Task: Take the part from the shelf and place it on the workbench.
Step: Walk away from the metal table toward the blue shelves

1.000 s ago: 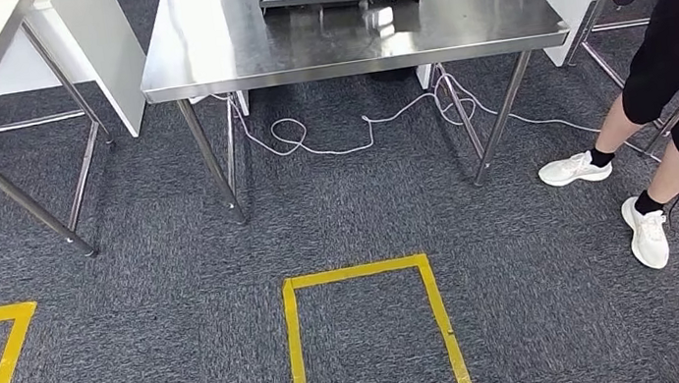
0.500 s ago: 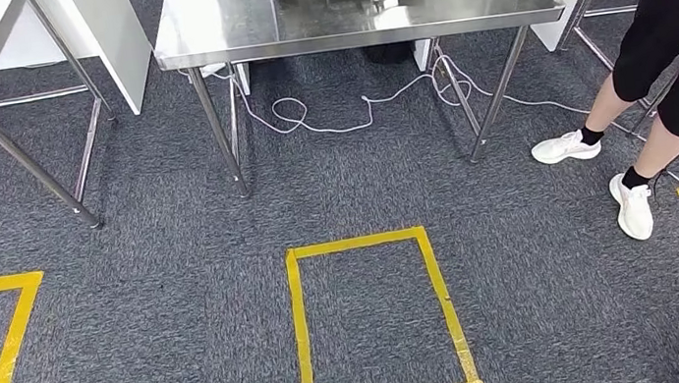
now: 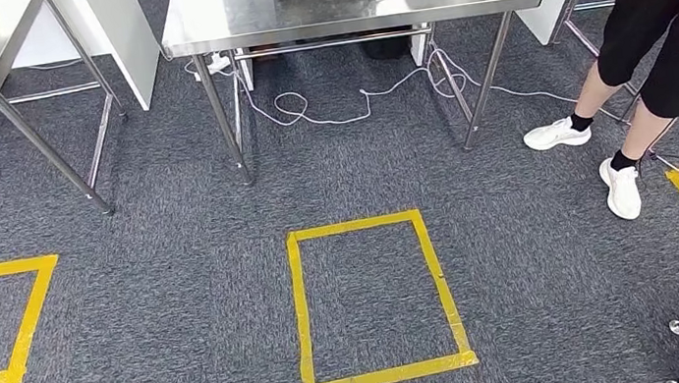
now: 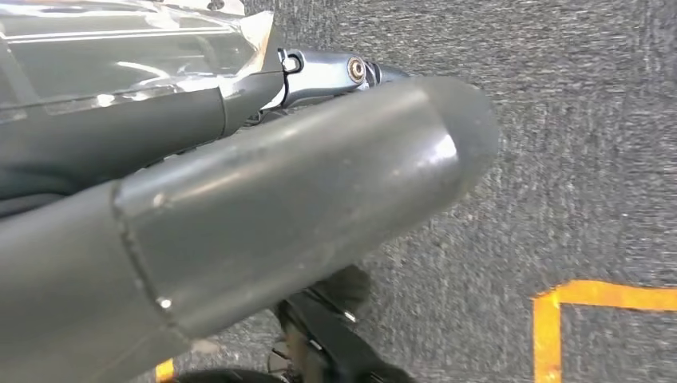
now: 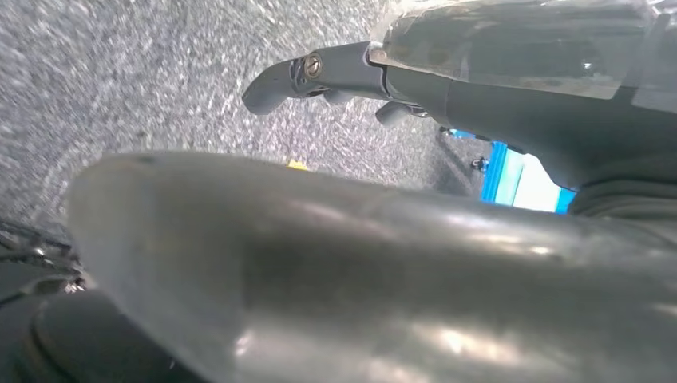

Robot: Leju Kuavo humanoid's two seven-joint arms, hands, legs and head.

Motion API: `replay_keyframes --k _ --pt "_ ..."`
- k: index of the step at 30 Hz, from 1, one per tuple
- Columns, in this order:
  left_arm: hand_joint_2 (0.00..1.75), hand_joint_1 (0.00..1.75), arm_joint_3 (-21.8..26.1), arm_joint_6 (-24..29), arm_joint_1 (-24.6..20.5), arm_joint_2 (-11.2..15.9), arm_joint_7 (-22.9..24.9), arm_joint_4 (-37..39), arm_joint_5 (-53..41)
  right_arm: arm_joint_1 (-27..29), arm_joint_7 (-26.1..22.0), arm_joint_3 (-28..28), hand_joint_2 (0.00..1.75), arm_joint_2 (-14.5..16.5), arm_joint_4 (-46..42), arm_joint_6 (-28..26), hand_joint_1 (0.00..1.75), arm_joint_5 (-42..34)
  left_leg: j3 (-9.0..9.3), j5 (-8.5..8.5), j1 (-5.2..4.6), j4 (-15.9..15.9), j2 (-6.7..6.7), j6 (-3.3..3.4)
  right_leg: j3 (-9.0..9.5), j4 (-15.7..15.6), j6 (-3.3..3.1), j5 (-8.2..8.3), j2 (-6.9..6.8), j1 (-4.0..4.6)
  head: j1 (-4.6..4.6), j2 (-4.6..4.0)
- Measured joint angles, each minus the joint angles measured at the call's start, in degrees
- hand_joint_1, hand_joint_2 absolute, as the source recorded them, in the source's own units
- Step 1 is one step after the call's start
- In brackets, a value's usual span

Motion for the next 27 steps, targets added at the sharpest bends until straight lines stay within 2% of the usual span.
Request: replay_keyframes --k 1,2,3,4,5,6,8,10,11,12,13,14,15,16,17,18,19,21,24,27 --pt "0.00 0.00 0.0 0.0 -0.1 0.0 -0.1 0.0 -0.1 -0.1 0.0 0.0 0.00 0.0 0.0 0.0 0.00 -0.1 2.79 -1.09 0.03 -3.8 -0.12 0.03 -0.86 0.9 0.37 0.17 0.02 0.08 0.04 0.00" --pt "0.00 0.00 -0.1 0.1 -0.2 0.0 -0.2 0.0 -0.3 -0.1 -0.1 0.0 0.00 0.0 0.0 0.0 0.00 -0.2 4.54 -2.35 -0.11 -6.7 -0.20 0.28 -1.54 1.5 0.86 0.43 0.02 0.21 0.09 0.00" --pt "0.00 0.00 -0.1 0.1 -0.3 0.0 -0.2 0.0 -0.5 -0.1 -0.1 0.0 0.00 0.0 0.0 0.0 0.00 -0.3 5.12 -3.10 -0.47 -8.3 -0.25 0.78 -2.09 1.9 1.38 0.79 0.04 0.29 0.12 0.00" --pt "0.00 0.00 -0.1 0.2 -0.3 0.0 -0.3 0.0 -0.5 -0.1 -0.2 0.0 0.00 0.1 0.0 0.0 0.00 -0.3 4.81 -3.06 -0.79 -8.6 -0.19 1.60 -2.34 2.0 1.99 1.20 0.07 0.36 0.21 0.00" --pt "0.00 0.00 -0.1 0.2 -0.2 0.0 -0.3 0.0 -0.6 -0.1 -0.2 0.0 0.00 0.0 0.0 0.0 0.00 -0.4 4.40 -2.57 -1.02 -8.7 0.00 2.37 -2.83 2.2 2.41 1.32 0.16 0.17 0.15 0.00" --pt "0.00 0.00 -0.1 0.2 -0.2 0.0 -0.3 0.0 -0.6 0.0 -0.2 0.0 0.00 0.0 0.0 0.0 0.00 -0.4 4.02 -2.04 -1.18 -8.9 0.15 3.13 -3.48 3.0 2.54 0.78 0.27 0.03 0.20 0.00" --pt "0.00 0.00 -0.1 0.3 -0.1 0.1 -0.3 0.0 -0.6 0.2 -0.2 0.0 0.00 0.1 0.0 0.0 0.00 -0.4 3.09 -1.05 -1.31 -9.0 0.43 4.24 -5.82 7.8 2.12 -2.31 0.50 -0.31 0.43 0.00" --pt "0.00 0.00 -0.1 0.3 -0.1 0.1 -0.3 0.0 -0.5 0.3 -0.2 0.0 0.00 0.1 0.0 0.0 0.00 -0.4 2.06 -0.28 -1.52 -9.0 0.51 4.63 -8.27 14.5 1.77 -5.70 0.65 -0.39 0.65 0.00" --pt "0.00 0.00 -0.1 0.3 -0.1 0.2 -0.3 0.0 -0.5 0.3 -0.2 0.0 0.00 0.1 0.0 0.0 0.00 -0.4 1.56 0.08 -1.62 -9.0 0.54 4.65 -8.60 16.4 1.92 -6.43 0.72 -0.45 0.64 0.00" --pt "0.00 0.00 -0.2 0.3 -0.1 0.2 -0.3 0.0 -0.6 0.4 -0.2 0.0 0.00 0.1 0.0 0.0 0.00 -0.4 1.13 0.41 -1.67 -9.0 0.55 4.58 -7.79 16.2 2.28 -6.28 0.76 -0.47 0.65 0.00" --pt "0.00 0.00 -0.2 0.2 -0.1 0.2 -0.3 0.0 -0.6 0.4 -0.2 0.0 0.00 0.1 0.0 0.0 0.00 -0.4 0.80 0.72 -1.70 -8.9 0.54 4.44 -5.84 13.8 2.71 -5.43 0.79 -0.47 0.66 0.00" --pt "0.00 0.00 -0.2 0.2 -0.1 0.1 -0.3 0.0 -0.6 0.4 -0.2 0.0 0.00 0.1 0.0 -0.1 0.00 -0.4 0.55 0.99 -1.70 -8.9 0.53 4.26 -3.11 10.0 3.05 -4.31 0.79 -0.49 0.68 0.00" --pt "0.00 0.00 -0.3 0.2 0.0 0.1 -0.4 0.0 -0.7 0.3 -0.2 0.0 0.00 0.1 0.0 -0.1 0.00 -0.4 0.37 1.20 -1.79 -8.9 0.53 4.00 -0.58 5.8 3.09 -3.51 0.81 -0.42 0.71 0.00" --pt "0.00 0.00 -0.3 0.2 -0.1 0.1 -0.5 0.0 -0.8 0.2 -0.2 0.0 0.00 0.1 0.0 -0.1 0.00 -0.4 0.27 1.37 -1.89 -8.9 0.55 3.71 1.20 2.7 2.82 -2.93 0.88 -0.23 0.66 0.00" --pt "0.00 0.00 -0.4 0.1 -0.1 0.1 -0.8 0.0 -0.9 0.2 -0.2 0.0 0.00 0.1 0.0 -0.1 0.00 -0.4 0.25 1.53 -1.98 -9.0 0.59 3.41 2.09 0.8 2.39 -2.71 0.95 -0.07 0.63 0.00" --pt "0.00 0.00 -0.5 0.0 -0.1 0.1 -1.0 0.0 -1.0 0.1 -0.2 0.0 0.00 0.1 0.0 -0.1 0.00 -0.3 0.23 1.27 -2.10 -9.0 0.63 3.40 2.22 0.0 1.97 -2.69 1.02 -0.01 0.58 0.00" --pt "0.00 0.00 -0.5 0.0 -0.1 0.1 -1.3 0.0 -1.0 0.2 -0.2 0.0 0.00 0.1 0.0 -0.1 0.00 -0.3 0.22 1.07 -2.11 -9.1 0.62 3.71 2.18 -0.1 1.67 -2.46 1.07 0.04 0.52 0.00" --pt "0.00 0.00 -0.5 -0.1 -0.1 0.1 -1.8 0.0 -1.0 0.3 -0.3 0.0 0.00 0.1 0.0 -0.1 0.00 -0.2 0.08 1.16 -1.97 -9.1 0.58 4.10 2.09 -0.2 1.42 -2.26 1.06 0.02 0.47 0.00" --pt "0.00 0.00 -0.6 0.0 0.1 0.1 -2.2 0.1 -1.0 0.5 -0.4 0.0 0.00 0.1 0.1 -0.1 0.00 0.0 -0.17 2.23 -1.53 -9.4 0.50 2.81 1.70 -0.1 0.93 -1.96 1.05 0.40 0.44 0.00" --pt "0.00 0.00 -0.6 0.3 0.1 0.1 -2.2 0.1 -1.0 0.5 -0.5 0.0 0.00 0.2 0.1 -0.1 0.00 0.1 -0.23 2.51 -1.39 -9.6 0.48 2.60 1.54 -0.1 0.74 -1.82 1.04 0.55 0.41 0.00"
